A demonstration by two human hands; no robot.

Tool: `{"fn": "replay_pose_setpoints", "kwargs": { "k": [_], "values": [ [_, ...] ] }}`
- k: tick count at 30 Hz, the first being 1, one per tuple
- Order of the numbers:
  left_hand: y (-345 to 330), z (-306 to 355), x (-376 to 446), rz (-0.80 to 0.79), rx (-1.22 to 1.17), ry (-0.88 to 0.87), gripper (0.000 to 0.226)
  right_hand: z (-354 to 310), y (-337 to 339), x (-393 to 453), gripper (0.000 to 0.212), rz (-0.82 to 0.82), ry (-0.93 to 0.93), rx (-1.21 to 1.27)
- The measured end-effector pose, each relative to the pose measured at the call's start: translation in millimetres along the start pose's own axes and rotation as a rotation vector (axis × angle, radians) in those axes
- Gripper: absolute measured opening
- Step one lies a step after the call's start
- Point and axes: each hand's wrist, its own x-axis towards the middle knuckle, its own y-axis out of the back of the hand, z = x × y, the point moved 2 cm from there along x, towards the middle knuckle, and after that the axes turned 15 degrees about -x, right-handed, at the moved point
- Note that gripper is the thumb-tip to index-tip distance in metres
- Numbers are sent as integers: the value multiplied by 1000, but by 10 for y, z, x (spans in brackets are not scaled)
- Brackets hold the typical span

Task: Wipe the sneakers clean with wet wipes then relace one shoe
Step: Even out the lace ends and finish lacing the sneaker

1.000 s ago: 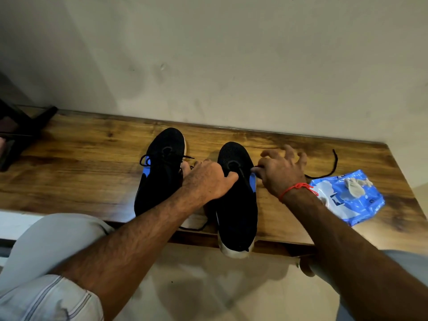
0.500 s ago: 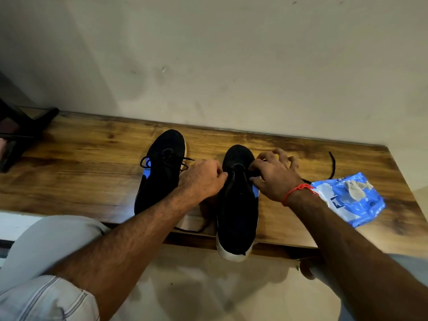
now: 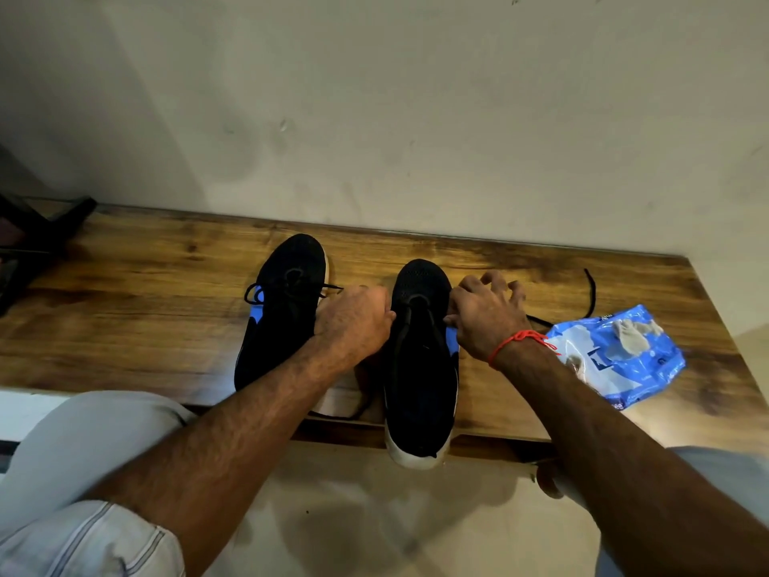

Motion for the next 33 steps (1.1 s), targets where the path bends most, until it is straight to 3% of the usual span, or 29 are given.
{"fn": "replay_pose_setpoints", "kwargs": {
  "k": [5,9,14,20,27,33],
  "values": [
    [-26,-51,31,2,-275,8,11,-68,-11,-22,34,30,110,20],
    [-53,12,53,-2,-378,-11,7,-138,33,-46,28,63,178,49],
    [-7,60,110,-91,-412,55,14,-46,173,-13,12,-106,204,153],
    [112,143,13,-176,-570,116,21,31,265,-40,12,-202,140,269],
    [595,321,-110,-172,-957,254,26,171,657,56,26,-310,-146,967],
    [1358,643,-88,-114,-1057,244,23,429,1373,159,28,-316,-205,1412]
  ]
}}
